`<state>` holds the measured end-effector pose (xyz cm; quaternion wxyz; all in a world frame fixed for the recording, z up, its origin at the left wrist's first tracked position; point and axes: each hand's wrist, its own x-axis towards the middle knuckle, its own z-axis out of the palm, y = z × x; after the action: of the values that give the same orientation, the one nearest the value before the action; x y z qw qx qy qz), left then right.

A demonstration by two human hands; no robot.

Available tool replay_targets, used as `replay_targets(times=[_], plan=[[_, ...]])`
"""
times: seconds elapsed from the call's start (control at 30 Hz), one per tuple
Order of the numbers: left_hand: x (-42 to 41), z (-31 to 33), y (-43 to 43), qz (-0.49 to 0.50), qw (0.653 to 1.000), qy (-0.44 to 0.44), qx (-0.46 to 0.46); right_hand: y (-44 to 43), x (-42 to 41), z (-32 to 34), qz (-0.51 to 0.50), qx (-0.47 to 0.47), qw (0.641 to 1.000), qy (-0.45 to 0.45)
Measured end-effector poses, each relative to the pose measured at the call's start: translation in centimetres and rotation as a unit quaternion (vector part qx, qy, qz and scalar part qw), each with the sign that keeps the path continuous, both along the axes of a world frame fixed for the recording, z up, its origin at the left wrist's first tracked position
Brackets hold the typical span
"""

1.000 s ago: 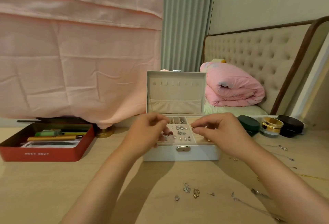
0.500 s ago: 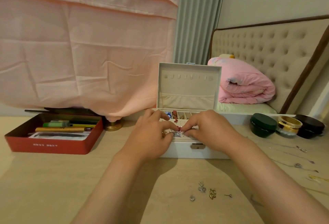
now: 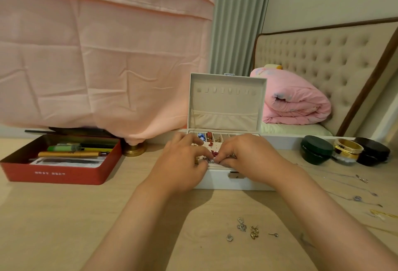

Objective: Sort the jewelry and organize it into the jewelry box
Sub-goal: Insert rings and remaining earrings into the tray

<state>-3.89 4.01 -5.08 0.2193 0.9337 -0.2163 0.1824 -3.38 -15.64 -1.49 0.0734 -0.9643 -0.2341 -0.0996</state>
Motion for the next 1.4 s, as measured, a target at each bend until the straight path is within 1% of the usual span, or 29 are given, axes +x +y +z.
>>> replay_targets(times=[0.13, 0.27, 0.43, 0.5, 0.57, 0.67, 0.73, 0.77, 0.87, 0.97, 1.1, 1.2, 1.27, 1.33, 1.4], plan=[[0.0, 0.0, -0.1, -0.005, 1.000, -0.008, -0.005, -0.5, 0.0, 0.3, -0.015, 0.041, 0.999, 0.000], [-0.1, 0.1, -0.2, -0.016, 1.000, -0.019, -0.011, -0.5, -0.6, 0.3, -0.013, 0.033, 0.999, 0.014], [-0.3, 0.7, -0.5, -0.027, 0.999, -0.045, -0.013, -2.1, -1.4, 1.5, -0.012, 0.136, 0.991, -0.004], [-0.9, 1.5, -1.2, -0.038, 0.998, -0.044, -0.020, -3.0, -2.5, 2.2, -0.015, 0.134, 0.991, 0.006], [-1.6, 2.3, -2.1, -0.045, 0.999, -0.013, -0.012, -3.7, -3.9, 2.5, -0.017, 0.110, 0.992, 0.055], [-2.7, 2.7, -3.7, -0.066, 0.996, 0.051, 0.037, -4.3, -5.7, 2.2, -0.020, 0.061, 0.985, 0.162], [-3.2, 2.5, -4.5, -0.096, 0.986, 0.121, 0.060, -4.5, -6.5, 1.5, -0.013, 0.043, 0.973, 0.225], [-3.5, 2.4, -5.0, -0.109, 0.979, 0.157, 0.071, -4.7, -6.8, 1.1, -0.011, 0.036, 0.970, 0.241], [-3.9, 1.6, -5.8, -0.130, 0.961, 0.225, 0.096, -4.8, -7.4, 0.1, -0.010, 0.022, 0.962, 0.271], [-4.2, 1.2, -6.2, -0.143, 0.949, 0.249, 0.129, -4.9, -7.5, -0.5, -0.007, 0.021, 0.960, 0.280], [-4.1, 1.1, -6.2, -0.142, 0.944, 0.265, 0.135, -4.6, -7.4, -0.9, 0.005, 0.019, 0.958, 0.285], [-3.8, 0.9, -6.0, -0.142, 0.946, 0.268, 0.114, -4.8, -7.3, -1.0, 0.011, 0.046, 0.957, 0.285], [-3.7, 1.0, -5.9, -0.151, 0.948, 0.270, 0.073, -5.1, -6.9, -0.9, 0.005, 0.109, 0.956, 0.273], [-3.6, 1.2, -5.9, -0.152, 0.944, 0.291, -0.018, -5.6, -6.5, -0.7, 0.001, 0.201, 0.942, 0.270], [-3.8, 1.5, -5.8, -0.150, 0.923, 0.329, -0.132, -6.0, -6.3, -0.3, -0.004, 0.280, 0.919, 0.278]])
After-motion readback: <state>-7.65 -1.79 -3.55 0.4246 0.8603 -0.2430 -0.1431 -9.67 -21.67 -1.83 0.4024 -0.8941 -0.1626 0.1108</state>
